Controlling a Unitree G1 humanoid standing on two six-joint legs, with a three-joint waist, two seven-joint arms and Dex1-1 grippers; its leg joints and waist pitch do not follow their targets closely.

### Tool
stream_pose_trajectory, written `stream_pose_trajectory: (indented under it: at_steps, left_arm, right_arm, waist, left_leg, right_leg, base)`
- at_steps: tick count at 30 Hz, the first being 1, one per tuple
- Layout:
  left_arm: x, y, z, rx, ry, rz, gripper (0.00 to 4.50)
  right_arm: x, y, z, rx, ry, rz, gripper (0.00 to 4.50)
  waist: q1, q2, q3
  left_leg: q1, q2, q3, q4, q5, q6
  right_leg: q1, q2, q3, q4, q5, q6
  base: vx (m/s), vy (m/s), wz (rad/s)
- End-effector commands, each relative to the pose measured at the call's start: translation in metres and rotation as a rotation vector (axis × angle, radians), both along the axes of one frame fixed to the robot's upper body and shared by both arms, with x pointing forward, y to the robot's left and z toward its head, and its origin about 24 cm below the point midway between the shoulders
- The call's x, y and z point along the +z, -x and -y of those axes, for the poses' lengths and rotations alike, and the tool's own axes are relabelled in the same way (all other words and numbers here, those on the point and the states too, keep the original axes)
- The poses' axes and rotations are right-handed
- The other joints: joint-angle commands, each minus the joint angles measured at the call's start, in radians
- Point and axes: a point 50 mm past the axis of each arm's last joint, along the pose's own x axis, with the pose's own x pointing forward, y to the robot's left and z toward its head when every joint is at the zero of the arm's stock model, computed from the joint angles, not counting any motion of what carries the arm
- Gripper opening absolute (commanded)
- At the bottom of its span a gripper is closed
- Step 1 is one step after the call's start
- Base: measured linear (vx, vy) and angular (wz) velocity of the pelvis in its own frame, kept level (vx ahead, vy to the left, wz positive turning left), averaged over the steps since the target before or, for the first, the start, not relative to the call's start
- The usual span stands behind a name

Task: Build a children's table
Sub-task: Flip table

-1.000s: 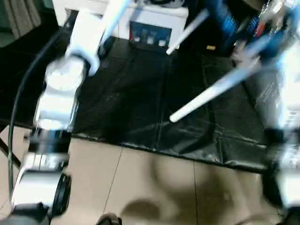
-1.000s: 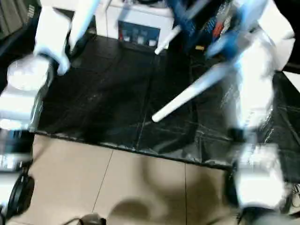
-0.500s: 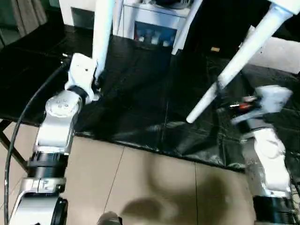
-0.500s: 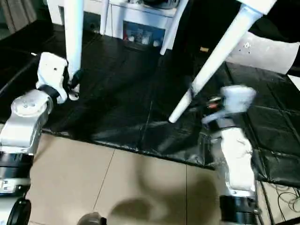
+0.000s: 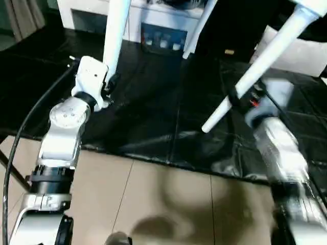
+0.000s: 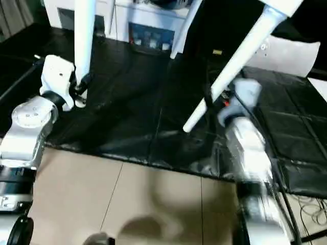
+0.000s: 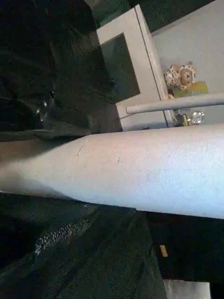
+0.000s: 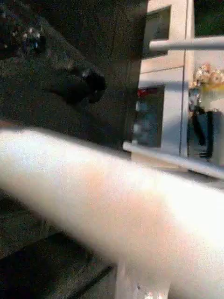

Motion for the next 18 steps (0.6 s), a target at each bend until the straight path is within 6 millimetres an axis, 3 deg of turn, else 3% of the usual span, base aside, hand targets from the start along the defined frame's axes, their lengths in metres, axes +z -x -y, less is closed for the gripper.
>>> stream_pose_trajectory:
  at_steps: [1, 4, 5, 8, 9, 10, 12, 14, 15, 17, 18]
  left_arm:
    - [-0.002, 0.001, 0.021, -0.103, -0.04, 0.003, 1.5]
    - [-0.009, 0.004, 0.025, -0.13, -0.035, -0.013, 1.5]
    - [-0.015, 0.006, 0.026, -0.136, -0.034, -0.03, 1.5]
    - [-0.023, 0.008, 0.028, -0.141, -0.029, -0.051, 1.5]
    - [-0.027, 0.009, 0.029, -0.144, -0.032, -0.06, 1.5]
    - [-0.027, 0.009, 0.029, -0.144, -0.032, -0.06, 1.5]
    - [-0.032, 0.01, 0.029, -0.143, -0.03, -0.069, 1.5]
    - [-0.033, 0.01, 0.029, -0.143, -0.029, -0.07, 1.5]
    - [-0.034, 0.01, 0.029, -0.144, -0.032, -0.074, 1.5]
    - [-0.037, 0.01, 0.029, -0.145, -0.033, -0.08, 1.5]
    - [-0.04, 0.01, 0.027, -0.142, -0.046, -0.09, 1.5]
  right_arm:
    - [-0.004, -0.003, 0.004, 0.041, -0.042, -0.023, 4.5]
    - [-0.003, -0.002, -0.003, 0.173, -0.029, -0.013, 4.5]
    - [-0.002, 0.003, -0.006, 0.26, -0.009, 0.014, 4.5]
    - [-0.001, 0.01, -0.007, 0.356, -0.002, 0.036, 4.5]
    - [0.001, 0.018, -0.009, 0.428, -0.005, 0.058, 4.5]
    - [0.001, 0.018, -0.009, 0.428, -0.005, 0.058, 4.5]
    - [0.004, 0.033, -0.012, 0.509, -0.005, 0.086, 4.5]
    - [0.005, 0.036, -0.013, 0.523, -0.005, 0.089, 4.5]
    - [0.005, 0.042, -0.016, 0.551, 0.001, 0.093, 4.5]
    - [0.003, 0.053, -0.022, 0.602, 0.026, 0.091, 4.5]
    - [0.001, 0.059, -0.026, 0.621, 0.025, 0.087, 4.5]
  waist:
    - [-0.008, 0.023, -0.079]
    - [-0.004, 0.019, -0.082]
    - [-0.002, 0.012, -0.084]
    - [0.003, 0.013, -0.084]
    - [0.003, 0.021, -0.082]
    - [0.004, 0.018, -0.081]
    - [0.007, 0.027, -0.079]
    - [0.011, 0.022, -0.08]
    - [0.013, 0.031, -0.079]
    - [0.018, 0.027, -0.076]
    - [0.018, 0.034, -0.076]
  left_leg:
    - [0.038, 0.054, -0.021, -0.087, -0.305, -0.077]
    - [0.032, 0.054, -0.018, -0.082, -0.232, -0.052]
    - [0.03, 0.054, -0.016, -0.079, -0.202, -0.04]
    - [0.032, 0.056, -0.015, -0.077, -0.173, -0.012]
    - [0.032, 0.056, -0.016, -0.078, -0.18, -0.012]
    - [0.033, 0.057, -0.015, -0.078, -0.189, -0.007]
    - [0.037, 0.059, -0.018, -0.082, -0.219, -0.013]
    - [0.036, 0.06, -0.022, -0.086, -0.24, -0.022]
    - [0.039, 0.06, -0.022, -0.087, -0.263, -0.033]
    - [0.042, 0.063, -0.023, -0.091, -0.3, -0.048]
    - [0.04, 0.063, -0.027, -0.094, -0.314, -0.055]
  right_leg:
    - [0.035, -0.064, 0.045, -0.069, -0.158, -0.162]
    - [0.044, -0.062, 0.044, -0.057, -0.06, -0.182]
    - [0.048, -0.063, 0.044, -0.055, -0.029, -0.188]
    - [0.05, -0.065, 0.044, -0.055, -0.011, -0.198]
    - [0.049, -0.064, 0.045, -0.056, -0.022, -0.198]
    - [0.05, -0.063, 0.045, -0.061, -0.032, -0.195]
    - [0.046, -0.062, 0.045, -0.065, -0.07, -0.189]
    - [0.049, -0.064, 0.045, -0.066, -0.095, -0.181]
    - [0.043, -0.066, 0.045, -0.069, -0.125, -0.18]
    - [0.04, -0.065, 0.046, -0.077, -0.161, -0.165]
    - [0.041, -0.064, 0.045, -0.078, -0.163, -0.16]
  base:
    - [0.0, 0.0, 0.0]
    - [0.0, 0.0, 0.0]
    - [0.0, 0.0, 0.0]
    - [0.0, 0.0, 0.0]
    - [0.0, 0.0, 0.0]
    - [0.0, 0.0, 0.0]
    - [0.0, 0.0, 0.0]
    - [0.0, 0.0, 0.0]
    - [0.0, 0.0, 0.0]
    - [0.0, 0.0, 0.0]
    - [0.0, 0.0, 0.0]
